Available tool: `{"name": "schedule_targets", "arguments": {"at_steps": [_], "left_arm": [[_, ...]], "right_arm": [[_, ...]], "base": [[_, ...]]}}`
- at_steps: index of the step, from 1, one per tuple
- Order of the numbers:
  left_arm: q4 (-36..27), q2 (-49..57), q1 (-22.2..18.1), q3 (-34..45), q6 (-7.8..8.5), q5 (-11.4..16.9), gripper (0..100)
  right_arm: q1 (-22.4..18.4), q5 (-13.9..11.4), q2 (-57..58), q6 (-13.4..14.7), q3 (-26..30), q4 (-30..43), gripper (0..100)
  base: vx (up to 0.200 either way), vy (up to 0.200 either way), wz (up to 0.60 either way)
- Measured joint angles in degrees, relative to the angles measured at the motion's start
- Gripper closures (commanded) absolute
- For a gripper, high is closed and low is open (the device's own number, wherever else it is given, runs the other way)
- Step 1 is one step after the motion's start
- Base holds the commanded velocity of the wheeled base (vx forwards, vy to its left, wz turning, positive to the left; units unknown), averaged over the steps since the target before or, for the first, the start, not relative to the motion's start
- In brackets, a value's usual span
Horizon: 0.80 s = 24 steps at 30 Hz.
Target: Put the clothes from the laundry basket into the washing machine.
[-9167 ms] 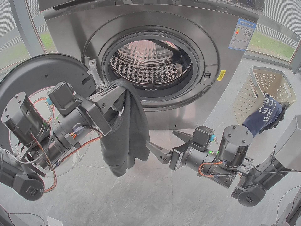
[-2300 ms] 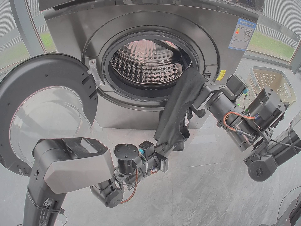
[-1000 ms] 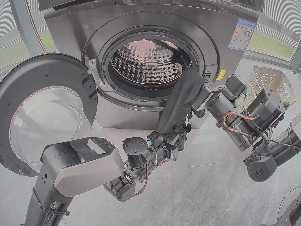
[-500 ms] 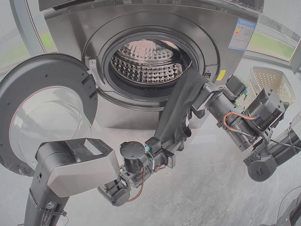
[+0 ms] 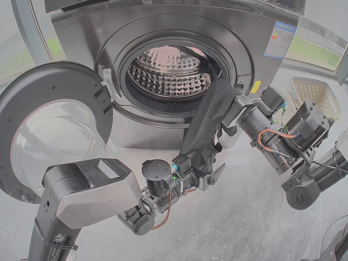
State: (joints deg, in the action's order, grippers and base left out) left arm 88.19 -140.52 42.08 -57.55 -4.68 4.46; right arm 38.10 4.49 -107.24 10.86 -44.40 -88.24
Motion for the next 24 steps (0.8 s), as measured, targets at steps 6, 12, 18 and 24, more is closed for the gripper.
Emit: {"name": "schedule_targets", "arguments": {"at_steps": [6, 12, 18, 24], "left_arm": [[-0.49, -2.4, -0.63, -5.75, 0.06, -2.15, 100], [-0.11, -3.52, -1.07, -7.33, 0.06, -3.05, 100], [0.38, -3.58, -1.4, -7.55, -0.07, -3.56, 100], [0.52, -2.47, -1.38, -6.14, -0.07, -3.57, 100]], "right_arm": [[0.02, 0.0, 0.0, 0.02, 0.09, 0.0, 100], [0.05, -0.02, 0.0, 0.02, 0.17, 0.02, 100], [-0.01, 0.0, 0.0, 0.05, 0.2, 0.02, 100], [-0.23, -0.06, 0.0, 0.02, 0.27, 0.0, 100]], "base": [[0.0, 0.0, 0.0], [0.0, 0.0, 0.0], [0.0, 0.0, 0.0], [0.0, 0.0, 0.0]]}}
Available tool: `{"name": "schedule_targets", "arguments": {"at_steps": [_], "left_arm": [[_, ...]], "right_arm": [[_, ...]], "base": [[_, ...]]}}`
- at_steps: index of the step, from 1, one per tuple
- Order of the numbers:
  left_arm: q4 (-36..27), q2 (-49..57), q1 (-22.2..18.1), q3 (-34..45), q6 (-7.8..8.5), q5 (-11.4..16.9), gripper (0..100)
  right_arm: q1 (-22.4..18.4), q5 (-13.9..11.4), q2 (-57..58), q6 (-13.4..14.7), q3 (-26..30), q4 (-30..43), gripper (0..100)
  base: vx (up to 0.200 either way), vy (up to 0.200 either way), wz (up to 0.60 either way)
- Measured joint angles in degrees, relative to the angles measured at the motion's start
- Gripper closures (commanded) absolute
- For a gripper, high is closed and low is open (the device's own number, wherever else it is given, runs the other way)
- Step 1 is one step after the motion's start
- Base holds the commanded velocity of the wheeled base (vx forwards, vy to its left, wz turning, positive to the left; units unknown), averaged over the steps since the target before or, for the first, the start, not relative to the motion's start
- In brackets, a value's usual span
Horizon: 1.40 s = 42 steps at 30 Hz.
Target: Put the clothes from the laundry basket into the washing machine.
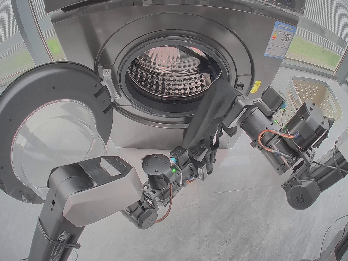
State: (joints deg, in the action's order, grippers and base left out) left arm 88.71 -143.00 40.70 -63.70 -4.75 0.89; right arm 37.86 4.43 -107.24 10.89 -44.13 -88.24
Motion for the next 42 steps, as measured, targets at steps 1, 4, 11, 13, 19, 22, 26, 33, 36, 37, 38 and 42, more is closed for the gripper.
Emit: {"name": "schedule_targets", "arguments": {"at_steps": [1, 4, 11, 13, 19, 22, 26, 33, 36, 37, 38, 42], "left_arm": [[0.0, 0.33, 0.04, 0.69, 0.02, 0.01, 100], [0.02, 1.88, 0.17, 4.44, 0.13, 0.11, 100], [0.02, 10.28, -0.88, 18.1, 0.29, 0.39, 100], [0.05, 13.56, -1.51, 21.53, 0.29, 0.48, 100], [0.05, 22.99, -6.36, 29.79, 0.18, 0.72, 100], [0.05, 26.71, -9.86, 31.98, -0.13, 1.05, 100], [0.02, 30.32, -14.42, 32.55, -0.52, 1.79, 100], [0.05, 34.56, -17.38, 29.71, -1.27, 2.11, 100], [0.02, 35.56, -17.44, 28.78, -1.21, 2.04, 100], [0.07, 35.91, -17.4, 28.23, -1.18, 1.93, 100], [0.07, 36.27, -17.27, 27.71, -1.16, 1.79, 100], [0.11, 37.68, -16.62, 26.01, -1.15, 1.43, 100]], "right_arm": [[-0.05, 0.0, 0.0, 0.02, 0.0, 0.02, 100], [-0.18, -0.02, 0.0, 0.02, 0.01, 0.02, 100], [-0.88, -0.05, 0.02, 0.0, 0.04, 0.02, 100], [-1.23, -0.09, 0.02, 0.0, 0.15, 0.02, 100], [-2.1, -0.38, 0.16, 0.0, 1.02, 0.0, 100], [-2.4, -0.52, 0.32, 0.0, 1.79, 0.02, 100], [-2.62, -0.93, 0.44, -0.02, 3.4, -0.01, 100], [-2.72, -2.22, 0.85, -0.07, 6.97, -0.04, 100], [-2.8, -2.27, 1.1, -0.09, 7.42, -0.09, 100], [-2.86, -2.27, 1.16, -0.16, 7.51, -0.06, 100], [-2.91, -2.24, 1.23, -0.22, 7.58, -0.06, 100], [-2.86, -2.19, 1.27, -0.4, 7.73, -0.09, 100]], "base": [[0.0, 0.0, 0.0], [0.0, 0.0, 0.0], [0.0, 0.0, 0.0], [0.0, 0.0, 0.0], [0.0, 0.0, 0.0], [0.0, 0.0, 0.0], [0.0, 0.0, 0.0], [0.0, 0.0, 0.0], [0.0, 0.0, 0.0], [0.0, 0.0, 0.0], [0.0, 0.0, 0.0], [0.0, 0.0, 0.0]]}}
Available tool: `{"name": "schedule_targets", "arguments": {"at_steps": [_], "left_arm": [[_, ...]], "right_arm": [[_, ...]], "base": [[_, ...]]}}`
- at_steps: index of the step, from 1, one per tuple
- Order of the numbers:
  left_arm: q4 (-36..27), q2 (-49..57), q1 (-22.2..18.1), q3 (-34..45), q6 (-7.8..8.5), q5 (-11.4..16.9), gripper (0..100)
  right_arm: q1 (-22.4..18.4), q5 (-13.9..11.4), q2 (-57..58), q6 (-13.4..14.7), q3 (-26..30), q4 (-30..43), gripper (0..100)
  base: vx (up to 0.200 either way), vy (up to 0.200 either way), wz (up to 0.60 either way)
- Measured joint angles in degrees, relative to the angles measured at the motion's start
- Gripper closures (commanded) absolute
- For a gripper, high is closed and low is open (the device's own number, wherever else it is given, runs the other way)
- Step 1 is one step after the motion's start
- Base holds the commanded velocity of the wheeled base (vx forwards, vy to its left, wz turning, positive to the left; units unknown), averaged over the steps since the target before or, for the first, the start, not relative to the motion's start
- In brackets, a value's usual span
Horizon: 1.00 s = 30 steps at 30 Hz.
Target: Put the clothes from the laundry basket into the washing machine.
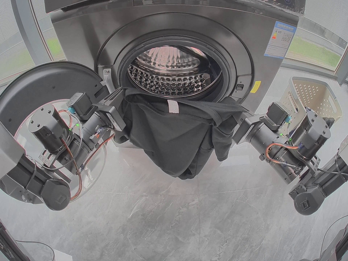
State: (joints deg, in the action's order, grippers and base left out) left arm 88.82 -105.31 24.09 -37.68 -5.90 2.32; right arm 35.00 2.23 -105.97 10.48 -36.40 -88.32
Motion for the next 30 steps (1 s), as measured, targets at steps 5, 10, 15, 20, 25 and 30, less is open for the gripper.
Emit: {"name": "schedule_targets", "arguments": {"at_steps": [5, 10, 15, 20, 25, 30], "left_arm": [[0.0, 2.26, 1.12, -1.34, -0.77, -0.18, 100], [-0.02, 4.55, 2.69, -2.19, -1.87, -0.87, 100], [-0.02, 6.67, 4.07, -3.08, -2.46, -1.08, 100], [-0.06, 7.3, 4.29, -3.38, -2.44, -1.99, 100], [-0.09, 7.41, 4.18, -3.72, -2.44, -2.32, 100], [-0.11, 7.46, 3.99, -3.96, -2.44, -2.43, 100]], "right_arm": [[0.28, 0.04, 0.1, 0.0, 0.0, 0.0, 100], [0.44, 0.09, 0.21, 0.18, -0.37, 0.0, 100], [0.63, 0.15, 0.49, 0.44, -1.24, 0.0, 100], [0.3, 0.48, 0.9, 0.44, -1.79, 0.0, 100], [-0.77, 0.77, 0.88, 0.43, -2.55, 0.02, 100], [-1.1, 0.88, 0.88, 0.43, -3.5, 0.0, 100]], "base": [[0.0, 0.0, 0.0], [0.0, 0.0, 0.0], [0.0, 0.0, 0.0], [0.0, 0.0, 0.0], [0.0, 0.0, 0.0], [0.0, 0.0, 0.0]]}}
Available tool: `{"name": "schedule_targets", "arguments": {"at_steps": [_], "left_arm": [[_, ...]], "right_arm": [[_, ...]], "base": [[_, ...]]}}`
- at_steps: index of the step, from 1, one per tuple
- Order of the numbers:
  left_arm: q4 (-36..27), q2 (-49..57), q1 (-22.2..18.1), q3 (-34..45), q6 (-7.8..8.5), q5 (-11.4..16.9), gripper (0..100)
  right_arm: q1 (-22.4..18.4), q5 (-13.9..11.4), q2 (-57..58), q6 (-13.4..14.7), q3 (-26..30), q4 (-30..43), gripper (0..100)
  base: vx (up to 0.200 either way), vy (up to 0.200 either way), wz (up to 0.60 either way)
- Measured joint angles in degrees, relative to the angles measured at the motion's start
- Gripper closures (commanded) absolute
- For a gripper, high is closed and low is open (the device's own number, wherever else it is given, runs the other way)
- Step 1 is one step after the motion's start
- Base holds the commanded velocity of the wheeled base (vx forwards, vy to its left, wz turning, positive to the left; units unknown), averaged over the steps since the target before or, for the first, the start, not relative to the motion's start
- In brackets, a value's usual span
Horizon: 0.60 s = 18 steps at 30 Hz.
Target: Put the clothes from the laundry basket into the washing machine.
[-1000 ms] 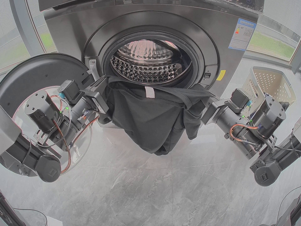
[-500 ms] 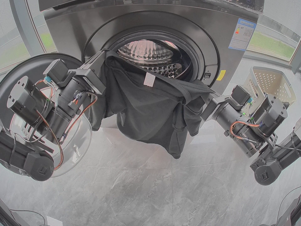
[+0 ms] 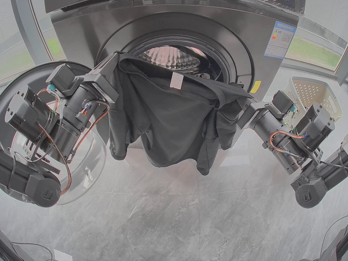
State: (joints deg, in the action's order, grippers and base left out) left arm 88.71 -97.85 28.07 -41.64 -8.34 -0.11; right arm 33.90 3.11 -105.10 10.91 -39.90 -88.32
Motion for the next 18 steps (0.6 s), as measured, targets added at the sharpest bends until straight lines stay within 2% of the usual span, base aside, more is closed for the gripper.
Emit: {"name": "schedule_targets", "arguments": {"at_steps": [18], "left_arm": [[-0.04, -0.05, -1.07, -0.94, -0.17, -0.87, 100]], "right_arm": [[-0.34, -0.1, 0.41, 0.0, -1.35, 0.0, 100]], "base": [[0.0, 0.0, 0.0]]}}
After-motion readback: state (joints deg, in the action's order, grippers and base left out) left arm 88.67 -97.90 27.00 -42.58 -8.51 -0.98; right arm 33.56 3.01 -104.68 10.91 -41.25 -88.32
